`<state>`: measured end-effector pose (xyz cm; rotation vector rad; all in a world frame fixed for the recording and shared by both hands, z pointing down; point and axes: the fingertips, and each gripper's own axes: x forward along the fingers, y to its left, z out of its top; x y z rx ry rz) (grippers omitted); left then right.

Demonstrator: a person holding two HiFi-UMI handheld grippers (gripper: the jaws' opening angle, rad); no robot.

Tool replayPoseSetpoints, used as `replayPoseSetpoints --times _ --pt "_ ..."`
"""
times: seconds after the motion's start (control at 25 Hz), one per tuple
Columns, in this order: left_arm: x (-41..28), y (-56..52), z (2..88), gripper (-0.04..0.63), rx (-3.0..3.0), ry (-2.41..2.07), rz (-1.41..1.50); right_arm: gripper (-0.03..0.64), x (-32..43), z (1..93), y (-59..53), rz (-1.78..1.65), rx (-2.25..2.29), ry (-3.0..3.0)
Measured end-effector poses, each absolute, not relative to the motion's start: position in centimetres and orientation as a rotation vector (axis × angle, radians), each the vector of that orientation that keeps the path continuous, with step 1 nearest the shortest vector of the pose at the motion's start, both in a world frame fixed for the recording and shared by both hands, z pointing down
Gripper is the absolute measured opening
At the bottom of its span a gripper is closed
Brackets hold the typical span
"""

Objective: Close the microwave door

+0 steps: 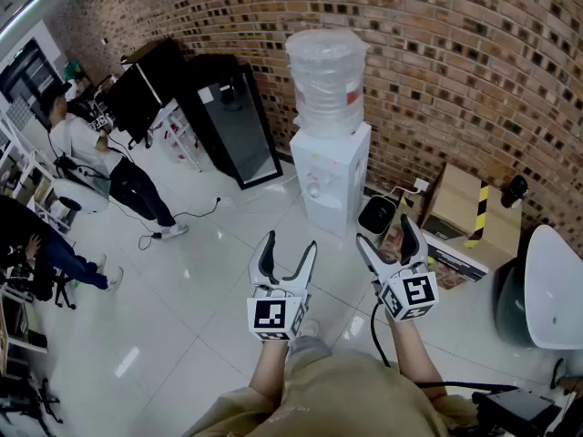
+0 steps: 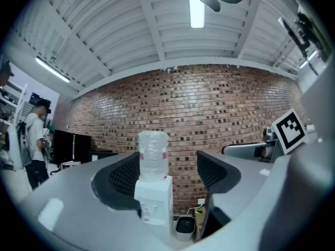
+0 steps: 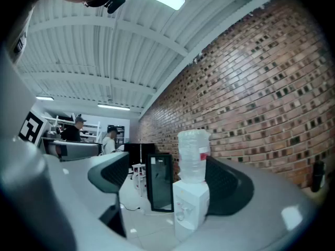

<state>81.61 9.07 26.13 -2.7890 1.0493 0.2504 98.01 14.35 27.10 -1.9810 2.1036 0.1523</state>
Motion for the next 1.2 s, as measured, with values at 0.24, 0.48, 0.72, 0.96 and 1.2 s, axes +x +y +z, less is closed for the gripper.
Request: replayPoseSetpoints --times 0.24,0.48,0.72,0.96,1.2 --pt "76.0 7.7 27.7 0.342 -2.730 1.181 0.156 0.443 90.8 29.3 10.3 0.119 -1.821 2.258" --pt "69.6 4.6 28.9 0.342 -2.610 1.374 0.122 0.442 82.0 30.3 4.5 0.126 -1.585 2.467" --pt "62.4 0.3 29.6 0.342 -2.470 1.533 0.172 0.405 76.6 31.0 -1.9 0.102 -1.464 2.526" --pt "54.8 -2.4 31.6 0.342 -2.299 1.686 0.226 0.399 68.5 33.0 -6.6 0.104 -1.255 2.628" --pt "49.2 -3.9 36.1 0.339 -2.271 2.013 0.084 0.398 60.8 35.9 -11.2 0.114 -0.989 2.768"
